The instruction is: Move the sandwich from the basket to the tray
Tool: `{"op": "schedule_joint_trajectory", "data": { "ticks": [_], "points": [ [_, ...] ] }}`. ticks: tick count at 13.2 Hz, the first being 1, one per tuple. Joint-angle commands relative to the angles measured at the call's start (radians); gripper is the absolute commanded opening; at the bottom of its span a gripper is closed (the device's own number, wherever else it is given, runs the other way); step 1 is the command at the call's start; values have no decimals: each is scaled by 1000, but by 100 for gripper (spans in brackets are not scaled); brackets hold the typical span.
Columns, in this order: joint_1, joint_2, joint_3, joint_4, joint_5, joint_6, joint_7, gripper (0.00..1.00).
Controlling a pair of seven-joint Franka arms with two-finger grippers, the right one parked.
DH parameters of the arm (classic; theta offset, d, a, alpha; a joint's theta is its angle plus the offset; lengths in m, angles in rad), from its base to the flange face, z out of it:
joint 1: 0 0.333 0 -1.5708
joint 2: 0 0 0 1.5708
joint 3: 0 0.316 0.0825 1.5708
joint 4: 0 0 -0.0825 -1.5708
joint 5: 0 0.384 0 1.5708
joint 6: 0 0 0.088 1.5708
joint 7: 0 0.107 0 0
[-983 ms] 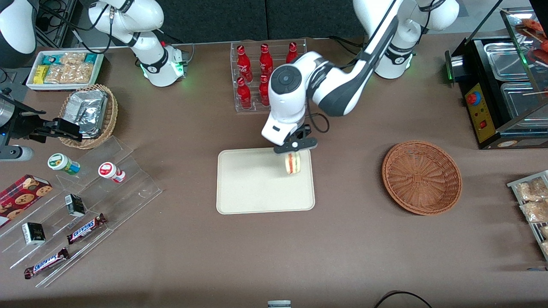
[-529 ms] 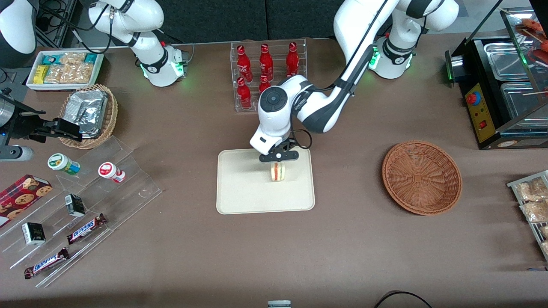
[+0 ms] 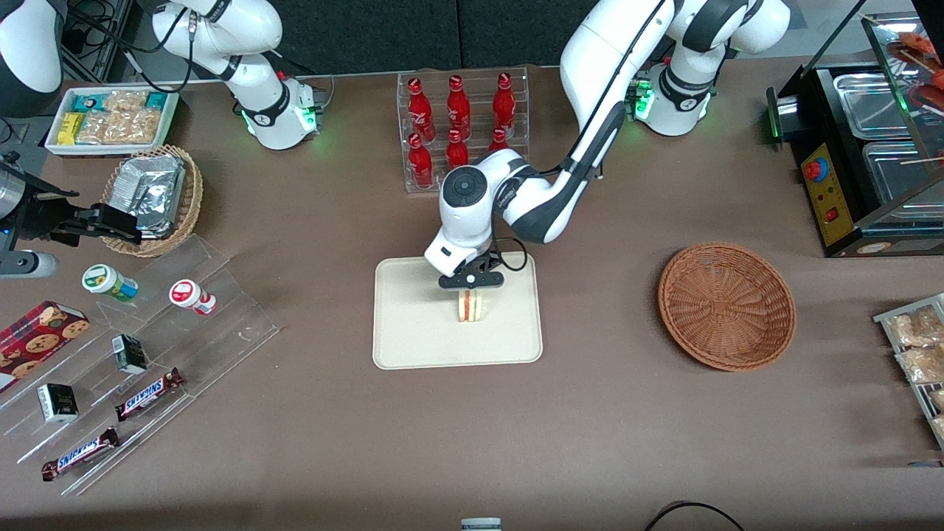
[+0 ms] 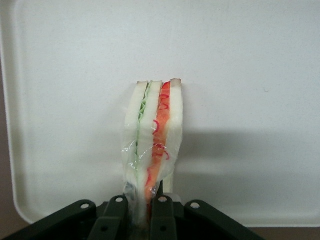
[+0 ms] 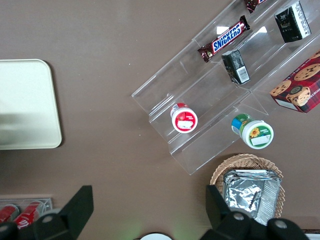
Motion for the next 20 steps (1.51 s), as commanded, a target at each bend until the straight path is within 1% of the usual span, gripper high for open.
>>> {"op": "schedule_joint_trajectory", "data": {
  "ticks": [1,6,7,8,9,10,12,14,16,20],
  "points": [
    [-14,45,13,74,25,-2,-6,11],
    [-6,40,16,74,25,-8,-6,11],
    [-6,40,18,69,28,-9,-7,19],
    [-6,40,18,68,28,-9,-9,65],
    [-6,40,19,68,28,-8,-4,96],
    [-6,39,19,66,28,-8,-4,99],
    [-5,21,19,66,25,-22,-10,99],
    [-5,-41,19,72,11,-86,-17,100],
    [4,-135,21,73,9,-173,-27,100],
    [101,-376,19,71,5,-460,-9,100]
  ]
}}
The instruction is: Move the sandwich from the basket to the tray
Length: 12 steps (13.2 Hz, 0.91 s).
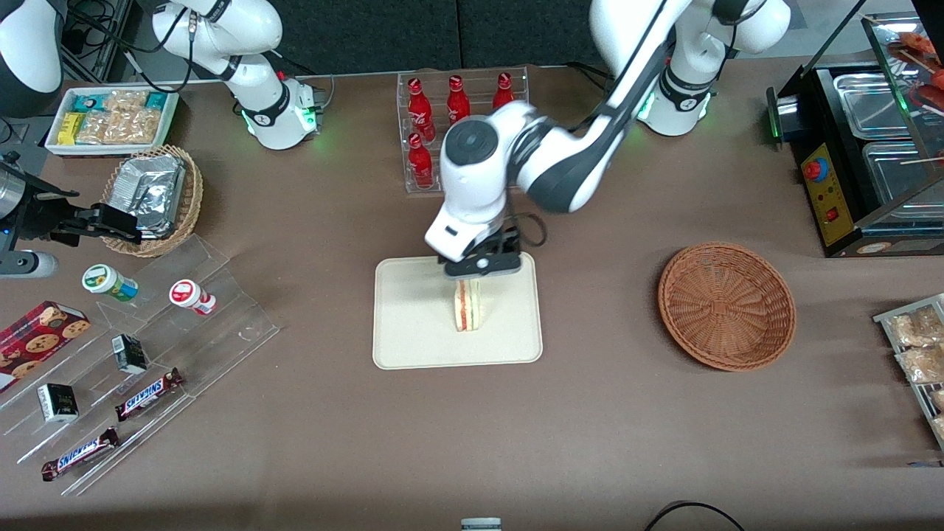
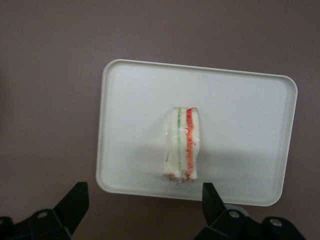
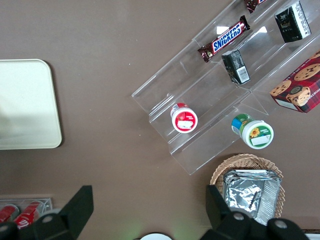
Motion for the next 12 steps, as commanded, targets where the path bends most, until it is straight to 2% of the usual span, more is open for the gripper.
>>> {"op": "schedule_joint_trajectory", "data": {
  "ticks": [1,3,6,10,12],
  "points": [
    [71,-174,-5,-42,-6,-139,8,100],
    [150,-263,-5,-41,-4,-231,59,100],
    [270,-384,-5,-44,-9,-420,256,100],
    [405,-502,-5,-50,-9,-560,449,100],
    [506,-556,-3,-53,-64,-609,606,100]
  ]
}}
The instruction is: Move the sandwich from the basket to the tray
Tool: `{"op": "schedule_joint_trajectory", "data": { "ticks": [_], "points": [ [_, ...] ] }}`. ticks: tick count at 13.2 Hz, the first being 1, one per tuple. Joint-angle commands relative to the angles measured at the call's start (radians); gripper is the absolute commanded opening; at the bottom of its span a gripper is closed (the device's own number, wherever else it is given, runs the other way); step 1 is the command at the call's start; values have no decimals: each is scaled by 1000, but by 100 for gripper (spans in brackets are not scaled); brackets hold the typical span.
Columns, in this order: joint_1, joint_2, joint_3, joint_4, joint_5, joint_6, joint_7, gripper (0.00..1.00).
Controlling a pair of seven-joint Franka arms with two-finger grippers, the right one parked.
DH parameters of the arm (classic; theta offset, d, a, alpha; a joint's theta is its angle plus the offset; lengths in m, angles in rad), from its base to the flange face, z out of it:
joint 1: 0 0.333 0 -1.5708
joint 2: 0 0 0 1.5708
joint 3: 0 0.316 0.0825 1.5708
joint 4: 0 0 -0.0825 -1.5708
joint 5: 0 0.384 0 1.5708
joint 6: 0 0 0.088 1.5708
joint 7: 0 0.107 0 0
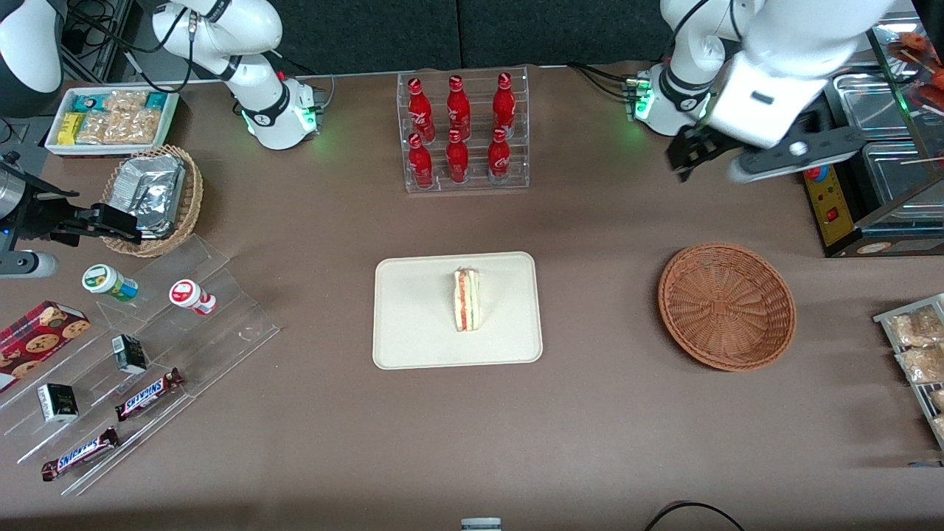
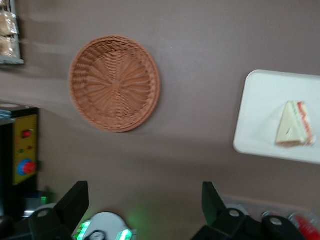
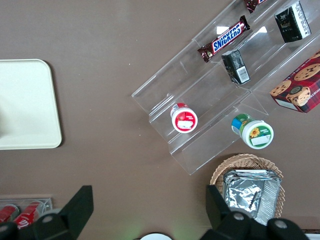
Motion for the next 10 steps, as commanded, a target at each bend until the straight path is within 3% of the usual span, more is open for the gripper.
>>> {"op": "schedule_joint_trajectory", "data": {
  "ticks": [1,4,6,10],
  "points": [
    [145,-91,-12,-54,-84,-31,189,100],
    [242,-156,22,-89,-90,-80,367,100],
    [244,-157,76,-80,-98,-111,430,100],
    [239,-147,84,-60,-102,-112,506,100]
  ]
}}
